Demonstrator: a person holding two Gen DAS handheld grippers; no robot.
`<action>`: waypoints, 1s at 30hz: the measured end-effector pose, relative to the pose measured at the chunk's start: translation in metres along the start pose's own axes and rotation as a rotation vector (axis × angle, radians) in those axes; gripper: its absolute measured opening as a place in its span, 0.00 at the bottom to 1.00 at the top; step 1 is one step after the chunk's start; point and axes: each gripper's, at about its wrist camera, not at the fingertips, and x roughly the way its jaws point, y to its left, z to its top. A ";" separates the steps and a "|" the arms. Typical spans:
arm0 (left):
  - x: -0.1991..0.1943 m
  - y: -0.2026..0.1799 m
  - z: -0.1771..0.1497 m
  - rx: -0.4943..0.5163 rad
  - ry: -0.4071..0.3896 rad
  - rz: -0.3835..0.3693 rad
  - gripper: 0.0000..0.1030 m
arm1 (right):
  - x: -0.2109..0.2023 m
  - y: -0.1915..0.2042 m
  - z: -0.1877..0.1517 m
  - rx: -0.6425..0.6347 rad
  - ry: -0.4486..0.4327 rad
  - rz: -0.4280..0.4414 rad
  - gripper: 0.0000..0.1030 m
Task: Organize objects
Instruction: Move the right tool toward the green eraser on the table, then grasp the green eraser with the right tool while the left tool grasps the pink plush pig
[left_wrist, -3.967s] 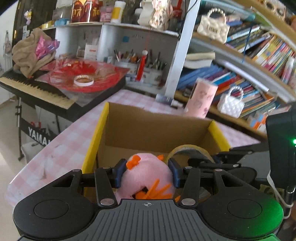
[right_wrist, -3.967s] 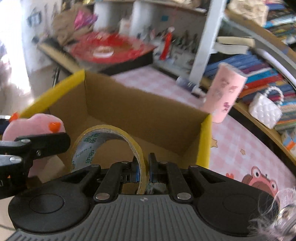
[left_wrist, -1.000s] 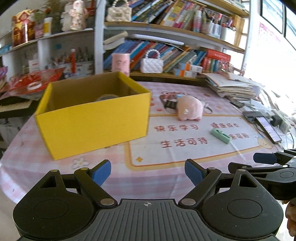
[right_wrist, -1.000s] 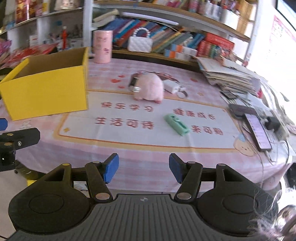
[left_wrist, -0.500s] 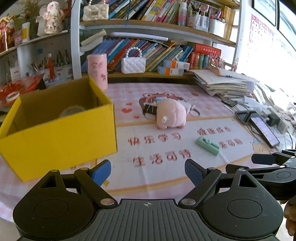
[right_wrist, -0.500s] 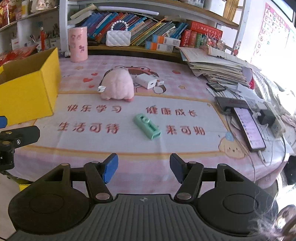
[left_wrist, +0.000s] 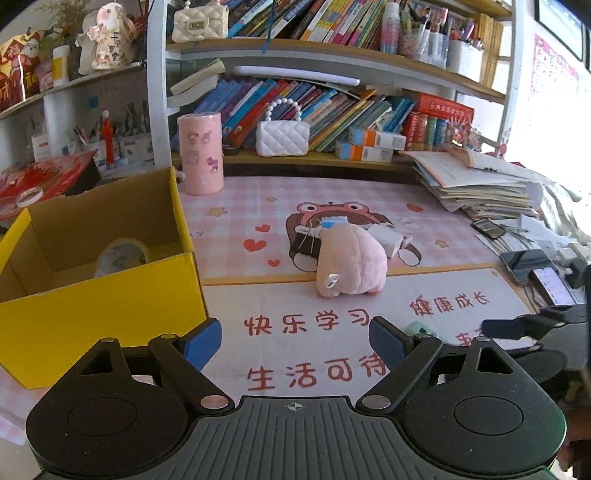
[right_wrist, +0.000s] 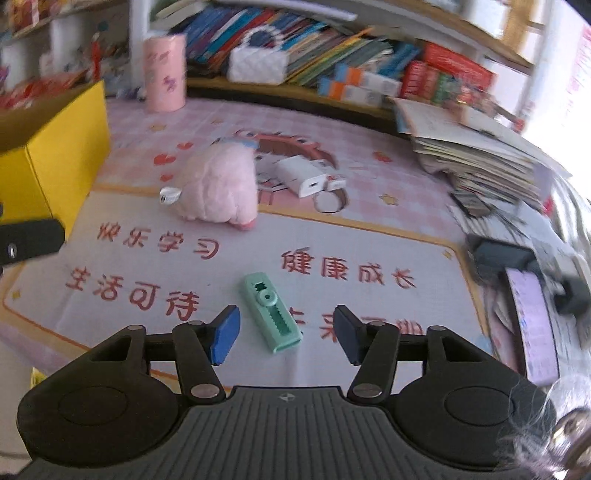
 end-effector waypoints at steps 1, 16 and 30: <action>0.002 -0.002 0.001 -0.001 0.001 0.007 0.86 | 0.005 0.000 0.001 -0.019 0.006 0.015 0.48; 0.046 -0.025 0.036 -0.048 0.002 0.054 0.86 | 0.050 -0.018 0.011 -0.118 0.056 0.225 0.22; 0.161 -0.077 0.069 0.065 0.107 0.047 0.86 | 0.003 -0.070 0.017 -0.066 -0.158 0.161 0.22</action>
